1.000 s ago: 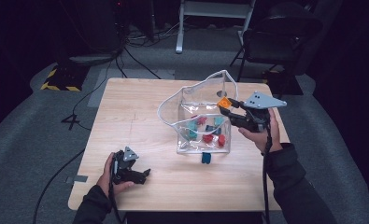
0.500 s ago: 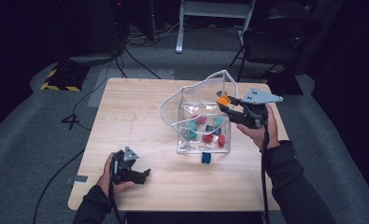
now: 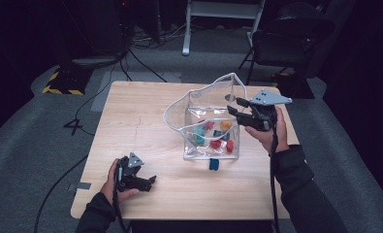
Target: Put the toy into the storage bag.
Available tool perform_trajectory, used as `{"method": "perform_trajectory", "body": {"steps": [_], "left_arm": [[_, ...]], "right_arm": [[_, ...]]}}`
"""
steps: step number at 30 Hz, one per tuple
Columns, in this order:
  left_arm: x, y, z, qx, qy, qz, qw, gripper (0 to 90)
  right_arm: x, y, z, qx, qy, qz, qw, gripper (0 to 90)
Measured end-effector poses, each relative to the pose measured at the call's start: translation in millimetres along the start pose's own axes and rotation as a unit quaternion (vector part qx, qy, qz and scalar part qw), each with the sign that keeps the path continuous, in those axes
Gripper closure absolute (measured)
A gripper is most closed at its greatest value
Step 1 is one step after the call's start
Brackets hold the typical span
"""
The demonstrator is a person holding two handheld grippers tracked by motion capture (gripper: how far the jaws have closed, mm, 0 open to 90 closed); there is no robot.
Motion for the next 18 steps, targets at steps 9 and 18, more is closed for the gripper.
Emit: {"method": "perform_trajectory", "body": {"steps": [9,18], "left_arm": [[0.0,0.0,0.0,0.0,0.0,0.0,1.0,0.6],[0.1,0.1,0.0,-0.001,0.001,0.0,1.0,0.6]], "right_arm": [[-6.8,1.5,-0.4,0.001,0.008,0.003,1.0,46.9],[-17.3,0.1,-3.3,0.0,0.021,0.001,0.9998,43.2]]}}
Point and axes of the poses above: each handheld gripper's, and its own axes: x roughly forward along the jaws, z roughly out of its underside, y roughly to its right, the point moved 9 cm from there along x, roughly forward along the jaws, and after that the axes turned 13 degrees about y, right-handed, at the moved point
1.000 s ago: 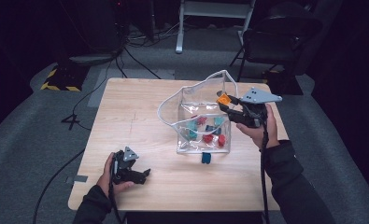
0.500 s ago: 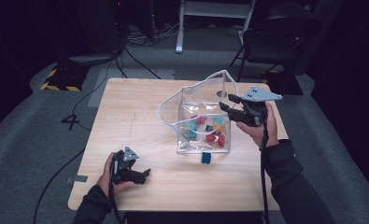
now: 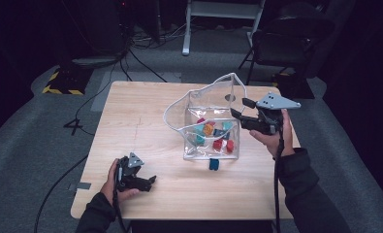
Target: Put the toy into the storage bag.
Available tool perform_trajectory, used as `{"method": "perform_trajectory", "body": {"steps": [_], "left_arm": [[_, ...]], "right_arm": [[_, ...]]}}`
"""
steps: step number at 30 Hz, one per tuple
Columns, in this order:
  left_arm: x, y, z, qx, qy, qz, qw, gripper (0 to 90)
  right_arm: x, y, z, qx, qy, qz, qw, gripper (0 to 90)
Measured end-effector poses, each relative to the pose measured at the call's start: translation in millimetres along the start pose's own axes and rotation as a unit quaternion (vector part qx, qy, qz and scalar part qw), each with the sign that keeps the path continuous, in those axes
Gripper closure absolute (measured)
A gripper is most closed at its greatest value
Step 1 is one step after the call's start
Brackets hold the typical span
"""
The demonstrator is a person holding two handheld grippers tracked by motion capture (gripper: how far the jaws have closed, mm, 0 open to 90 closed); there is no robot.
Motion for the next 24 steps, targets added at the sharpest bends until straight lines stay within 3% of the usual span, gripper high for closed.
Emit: {"method": "perform_trajectory", "body": {"steps": [12,24], "left_arm": [[-0.1,-0.1,0.0,0.0,-0.001,0.0,1.0,0.6],[-0.1,-0.1,0.0,0.0,-0.001,0.0,1.0,0.6]], "right_arm": [[-26.1,-12.1,4.4,-0.007,0.019,-0.024,0.9995,42.4],[-46.9,-36.8,34.1,-0.009,0.025,-0.065,0.9975,40.5]]}}
Point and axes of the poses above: each handheld gripper's, and its own axes: x roughly forward along the jaws, z roughly out of its underside, y roughly to its right, the point moved 9 cm from there along x, roughly forward along the jaws, and after that the axes turned 13 degrees about y, right-handed, at the moved point
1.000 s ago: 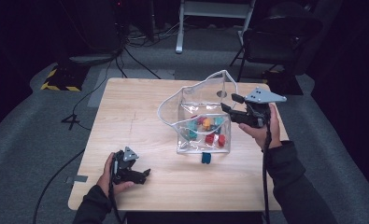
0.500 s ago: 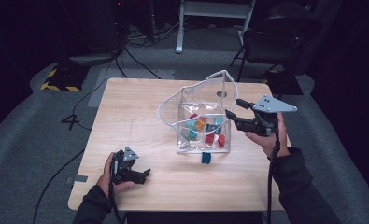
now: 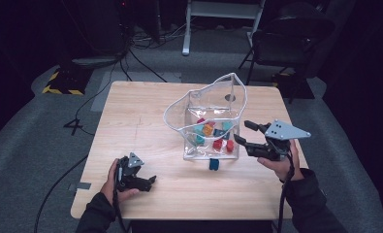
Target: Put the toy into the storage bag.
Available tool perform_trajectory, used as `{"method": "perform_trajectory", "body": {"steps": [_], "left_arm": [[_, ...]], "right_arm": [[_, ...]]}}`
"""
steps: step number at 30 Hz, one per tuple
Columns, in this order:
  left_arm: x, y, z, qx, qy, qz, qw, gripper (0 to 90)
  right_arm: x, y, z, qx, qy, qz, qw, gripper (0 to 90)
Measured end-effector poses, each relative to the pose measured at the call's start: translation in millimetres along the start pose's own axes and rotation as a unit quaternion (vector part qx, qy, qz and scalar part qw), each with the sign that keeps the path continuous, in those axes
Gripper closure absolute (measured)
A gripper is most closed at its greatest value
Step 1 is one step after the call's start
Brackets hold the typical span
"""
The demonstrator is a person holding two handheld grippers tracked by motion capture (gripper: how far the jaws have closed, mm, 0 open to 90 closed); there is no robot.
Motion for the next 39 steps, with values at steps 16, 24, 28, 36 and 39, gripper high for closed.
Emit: {"method": "perform_trajectory", "body": {"steps": [16,24,28,36,39], "left_arm": [[0.0,0.0,0.0,0.0,0.0,0.0,1.0,0.6],[-0.1,0.0,0.1,0.0,-0.001,0.0,1.0,0.6],[0.0,0.1,0.0,0.0,0.0,0.0,1.0,0.6],[-0.2,0.0,0.1,0.0,-0.001,0.0,1.0,0.6],[0.0,0.0,0.0,0.0,0.0,0.0,1.0,0.6]], "right_arm": [[6.7,-33.1,72.0,0.01,-0.057,-0.048,0.9972,41.4],[16.5,-39.6,102.3,0.021,-0.082,-0.06,0.9946,41.3],[21.3,-42.7,114.1,0.027,-0.094,-0.064,0.9931,41.3],[31.7,-52.4,130.3,0.02,-0.119,-0.076,0.9897,40.7],[38.2,-57.0,137.2,0.02,-0.131,-0.081,0.9879,40.3]]}}
Point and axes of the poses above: each handheld gripper's, and its own axes: x roughly forward along the jaws, z roughly out of its underside, y roughly to its right, the point moved 9 cm from there along x, roughly forward along the jaws, and after that the axes turned 13 degrees about y, right-handed, at the moved point
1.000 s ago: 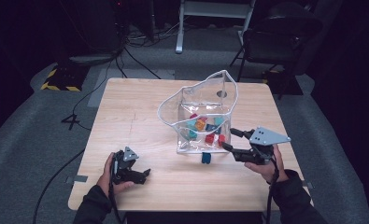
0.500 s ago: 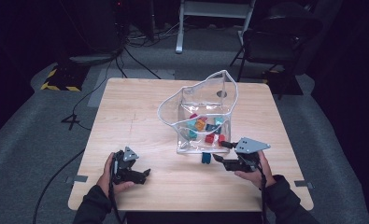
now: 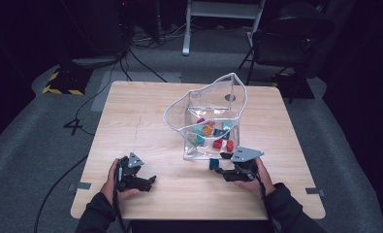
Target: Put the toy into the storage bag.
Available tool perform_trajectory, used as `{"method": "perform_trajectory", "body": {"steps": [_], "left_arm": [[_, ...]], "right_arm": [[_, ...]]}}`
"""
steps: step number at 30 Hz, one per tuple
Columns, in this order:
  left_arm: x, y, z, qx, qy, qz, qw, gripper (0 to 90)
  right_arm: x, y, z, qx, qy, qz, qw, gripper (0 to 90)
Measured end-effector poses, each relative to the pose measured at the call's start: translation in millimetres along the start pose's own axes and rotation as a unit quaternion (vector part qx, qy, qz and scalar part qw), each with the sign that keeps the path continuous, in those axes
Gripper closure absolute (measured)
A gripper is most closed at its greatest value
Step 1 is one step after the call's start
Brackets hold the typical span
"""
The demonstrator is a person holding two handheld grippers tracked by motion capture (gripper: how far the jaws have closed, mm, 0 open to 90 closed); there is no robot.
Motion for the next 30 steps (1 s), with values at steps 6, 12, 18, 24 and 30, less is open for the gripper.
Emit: {"method": "perform_trajectory", "body": {"steps": [6,12,18,24,30], "left_arm": [[0.1,0.0,0.0,0.0,0.001,0.0,1.0,0.6],[0.1,0.0,0.0,0.0,0.001,0.0,1.0,0.6],[0.0,0.0,0.0,0.0,0.0,0.0,1.0,0.6],[-0.1,0.0,0.1,0.0,-0.001,0.0,1.0,0.6],[0.1,0.1,-0.1,0.0,0.001,0.0,1.0,0.6]], "right_arm": [[14.1,-1.1,8.7,-0.006,-0.019,0.002,0.9998,39.8],[22.8,0.0,15.3,0.001,-0.029,0.002,0.9996,39.4],[29.0,-0.3,21.8,-0.005,-0.045,0.007,0.9989,39.6],[28.5,-0.5,22.4,-0.008,-0.047,0.006,0.9988,44.1],[29.0,-0.7,24.7,-0.017,-0.054,0.008,0.9983,48.6]]}}
Point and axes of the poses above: each handheld gripper's, and its own axes: x roughly forward along the jaws, z roughly out of its underside, y roughly to its right, the point moved 9 cm from there along x, roughly forward along the jaws, and after that the axes turned 13 degrees about y, right-handed, at the moved point
